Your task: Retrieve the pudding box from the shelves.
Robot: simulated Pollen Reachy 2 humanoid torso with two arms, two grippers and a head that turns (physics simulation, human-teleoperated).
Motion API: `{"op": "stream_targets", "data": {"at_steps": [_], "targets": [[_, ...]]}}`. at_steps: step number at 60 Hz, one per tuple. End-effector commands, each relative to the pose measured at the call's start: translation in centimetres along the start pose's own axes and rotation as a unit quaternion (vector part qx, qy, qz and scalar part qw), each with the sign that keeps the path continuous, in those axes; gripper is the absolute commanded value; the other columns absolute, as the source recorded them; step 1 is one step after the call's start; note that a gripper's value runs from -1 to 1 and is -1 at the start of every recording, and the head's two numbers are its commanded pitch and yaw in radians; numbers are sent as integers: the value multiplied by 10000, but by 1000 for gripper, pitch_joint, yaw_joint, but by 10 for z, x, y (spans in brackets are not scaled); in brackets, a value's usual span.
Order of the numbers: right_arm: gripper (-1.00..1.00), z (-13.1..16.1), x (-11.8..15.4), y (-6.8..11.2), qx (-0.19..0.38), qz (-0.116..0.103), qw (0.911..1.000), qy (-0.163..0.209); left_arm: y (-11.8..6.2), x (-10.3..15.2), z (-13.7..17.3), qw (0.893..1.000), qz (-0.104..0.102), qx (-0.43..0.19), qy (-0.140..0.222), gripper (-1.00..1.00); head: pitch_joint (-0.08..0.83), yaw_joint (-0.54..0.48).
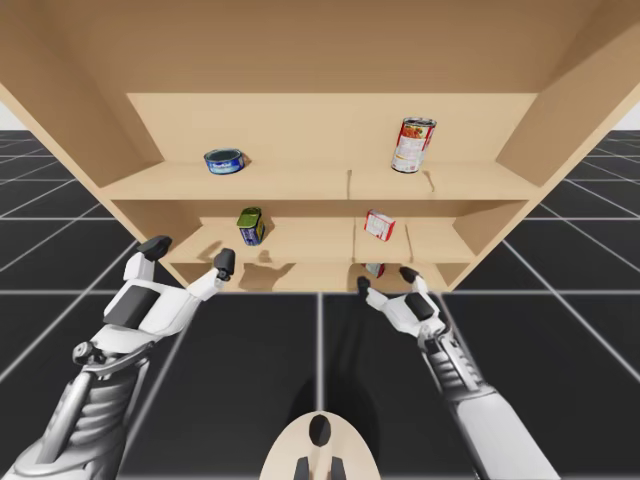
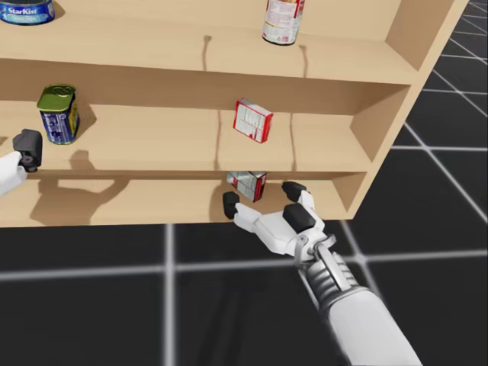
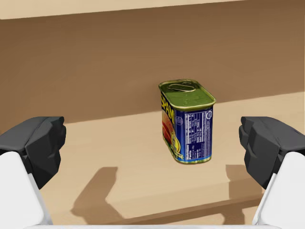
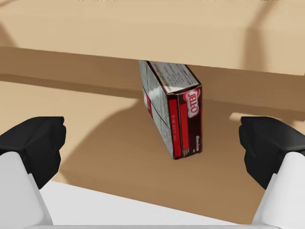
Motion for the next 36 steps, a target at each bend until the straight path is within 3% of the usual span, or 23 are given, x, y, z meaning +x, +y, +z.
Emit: {"op": "stream_targets", "data": {"at_steps": [1, 9, 36], "targets": [[-1000, -29, -6, 7, 15, -112, 9999, 67, 0, 0, 0, 10000, -24, 2, -13, -1000, 580, -209], [-1000, -47, -9, 6, -50, -3, 9999, 139, 0, 0, 0, 10000, -24, 2, -13, -1000, 581, -203], [-1000, -82, -21, 7, -42, 19, 9990, 444, -1, 0, 0, 10000, -23, -9, -12, -1000, 587, -197]]}}
